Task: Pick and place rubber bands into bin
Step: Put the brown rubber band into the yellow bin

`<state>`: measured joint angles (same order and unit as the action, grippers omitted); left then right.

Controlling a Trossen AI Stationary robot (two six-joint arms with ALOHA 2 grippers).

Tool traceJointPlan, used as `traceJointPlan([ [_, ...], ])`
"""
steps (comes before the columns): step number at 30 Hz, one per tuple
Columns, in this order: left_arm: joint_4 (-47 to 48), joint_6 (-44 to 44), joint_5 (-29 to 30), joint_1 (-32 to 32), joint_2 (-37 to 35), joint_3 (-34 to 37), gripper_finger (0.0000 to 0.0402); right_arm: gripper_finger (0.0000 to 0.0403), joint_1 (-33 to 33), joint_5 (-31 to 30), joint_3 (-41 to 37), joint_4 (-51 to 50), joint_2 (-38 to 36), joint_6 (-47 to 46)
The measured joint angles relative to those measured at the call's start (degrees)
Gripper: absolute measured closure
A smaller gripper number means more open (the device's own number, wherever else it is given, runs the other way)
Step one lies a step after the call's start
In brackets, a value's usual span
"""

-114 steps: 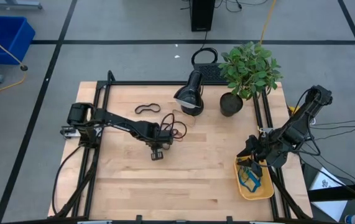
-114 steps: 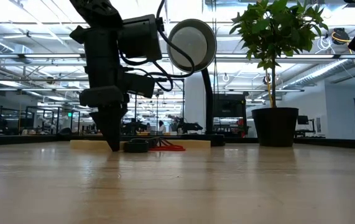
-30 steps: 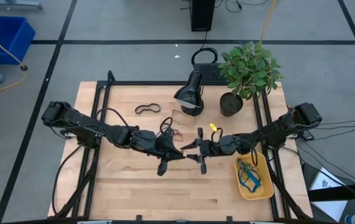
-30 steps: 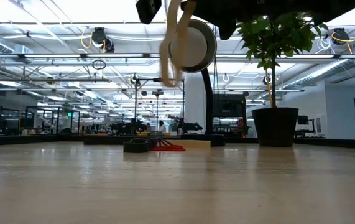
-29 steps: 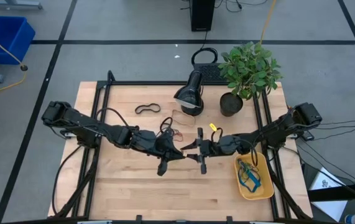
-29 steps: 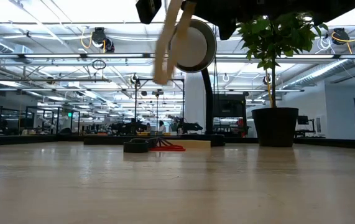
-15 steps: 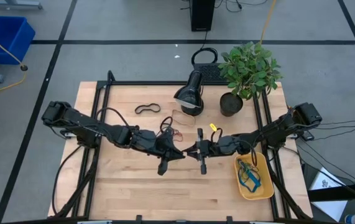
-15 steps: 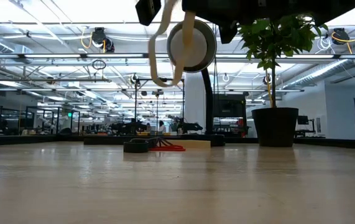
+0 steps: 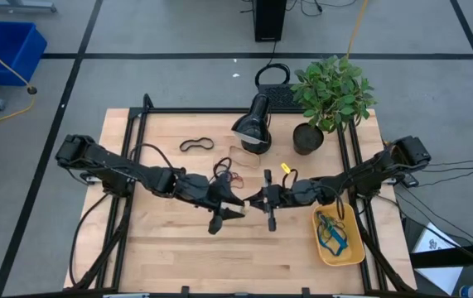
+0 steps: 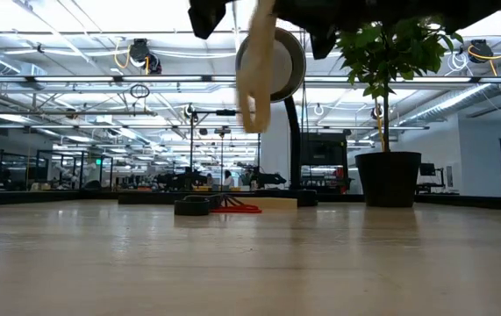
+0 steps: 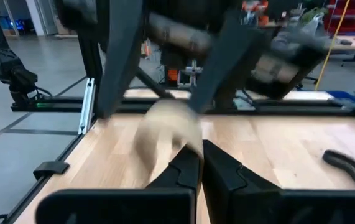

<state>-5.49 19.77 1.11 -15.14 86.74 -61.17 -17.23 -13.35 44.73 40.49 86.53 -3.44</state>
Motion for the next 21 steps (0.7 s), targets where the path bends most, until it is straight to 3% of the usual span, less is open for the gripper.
traceJointPlan([
  [8, 11.78, 3.88, -2.63, 0.00, 0.00, 0.04, 0.0171, 0.0402, -0.04, -0.97, 0.00, -7.60, -10.04, 3.02],
  [16, 23.50, 8.22, -0.47, 0.78, 0.00, 0.04, 0.0160, 0.0402, -2.73, -4.82, 0.00, -23.60, -23.38, 2.60],
  [21, 25.50, 10.23, 2.90, 1.75, 0.00, 0.04, 0.0160, 0.0402, -6.08, -4.85, 0.00, -37.62, -31.00, -4.18],
])
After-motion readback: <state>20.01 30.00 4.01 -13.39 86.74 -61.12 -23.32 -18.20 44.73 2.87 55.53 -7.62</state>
